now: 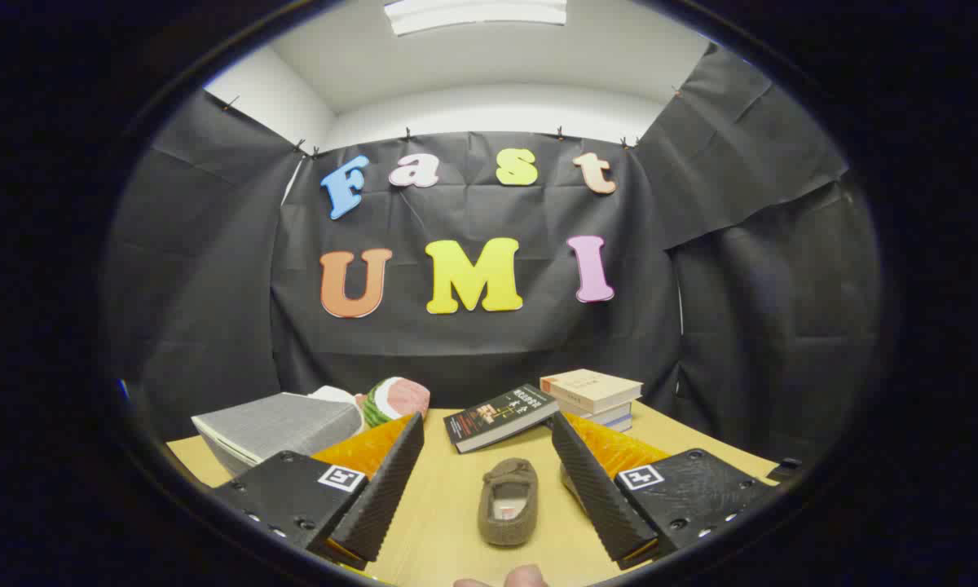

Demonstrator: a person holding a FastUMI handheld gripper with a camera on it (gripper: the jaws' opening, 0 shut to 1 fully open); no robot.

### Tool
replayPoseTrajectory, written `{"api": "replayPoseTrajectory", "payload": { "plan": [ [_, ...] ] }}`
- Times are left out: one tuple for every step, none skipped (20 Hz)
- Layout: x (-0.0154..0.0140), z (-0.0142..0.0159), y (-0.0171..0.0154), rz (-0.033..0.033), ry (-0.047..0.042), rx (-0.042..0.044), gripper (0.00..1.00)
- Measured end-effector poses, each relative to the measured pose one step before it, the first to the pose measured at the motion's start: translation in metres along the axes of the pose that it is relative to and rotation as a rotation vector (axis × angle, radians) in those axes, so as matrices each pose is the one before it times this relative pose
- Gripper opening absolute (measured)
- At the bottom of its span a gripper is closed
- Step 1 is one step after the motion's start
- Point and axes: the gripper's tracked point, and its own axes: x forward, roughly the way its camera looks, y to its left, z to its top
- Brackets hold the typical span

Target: Open the storage box then place both shoes into the box .Put the left shoe in first, then the right shoe, with the right side of both shoes facing outward in a uniform manner.

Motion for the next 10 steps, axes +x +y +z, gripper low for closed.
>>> {"api": "replayPoseTrajectory", "payload": {
  "plan": [
    [0.00077, -0.00148, -0.00032, 0.00269, 0.00187, 0.00380, 0.97],
    [0.00146, -0.00255, 0.00058, 0.00435, 0.00404, 0.00571, 0.96],
    [0.00140, -0.00125, 0.00049, 0.00414, 0.00331, 0.00564, 0.97],
    [-0.00028, -0.00264, 0.00030, 0.00342, 0.00553, 0.00399, 0.97],
    [0.00156, -0.00226, 0.00067, 0.00447, 0.00563, 0.00230, 0.97],
    [0.00028, -0.00120, 0.00077, 0.00253, 0.00363, -0.00027, 0.96],
    [0.00133, -0.00016, -0.00047, -0.00242, -0.00235, -0.00654, 0.97],
    [0.00088, -0.00080, -0.00057, -0.00349, -0.00239, -0.01115, 0.96],
    [0.00082, 0.00015, 0.00006, -0.00050, 0.00043, -0.00753, 0.96],
    [0.00010, -0.00091, 0.00149, 0.00123, -0.00003, -0.00089, 0.97]
  ]
}}
